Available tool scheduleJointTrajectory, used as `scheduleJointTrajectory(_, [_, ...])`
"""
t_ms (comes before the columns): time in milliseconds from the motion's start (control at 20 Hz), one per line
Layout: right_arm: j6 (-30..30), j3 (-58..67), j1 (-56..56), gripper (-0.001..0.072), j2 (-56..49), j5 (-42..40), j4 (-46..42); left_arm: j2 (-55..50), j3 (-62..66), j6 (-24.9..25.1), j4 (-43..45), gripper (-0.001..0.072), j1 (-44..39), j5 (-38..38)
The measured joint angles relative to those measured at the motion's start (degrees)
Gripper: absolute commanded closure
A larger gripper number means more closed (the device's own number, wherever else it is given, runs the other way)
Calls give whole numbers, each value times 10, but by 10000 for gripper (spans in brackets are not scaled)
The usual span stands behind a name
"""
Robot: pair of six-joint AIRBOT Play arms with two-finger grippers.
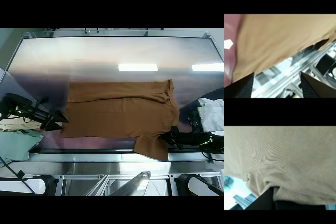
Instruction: Fold the shirts.
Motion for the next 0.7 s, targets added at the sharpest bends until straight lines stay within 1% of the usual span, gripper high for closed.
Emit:
scheduleJointTrajectory(150, [0, 0, 0, 693, 1, 2, 3, 48, 3, -5, 20, 101, 27, -20])
scheduleJointTrajectory(300, [0, 0, 0, 693, 1, 3, 3, 73, -21, -9, 51, 101, 41, -39])
scheduleJointTrajectory(500, [0, 0, 0, 693, 2, 3, 4, 68, -75, -12, 73, 101, 38, -72])
scheduleJointTrajectory(650, [-1, 0, 0, 692, 2, 3, 4, 45, -105, -16, 69, 102, 7, -81])
scheduleJointTrajectory(700, [-1, 0, 0, 692, 2, 4, 4, 35, -111, -16, 64, 149, -7, -78])
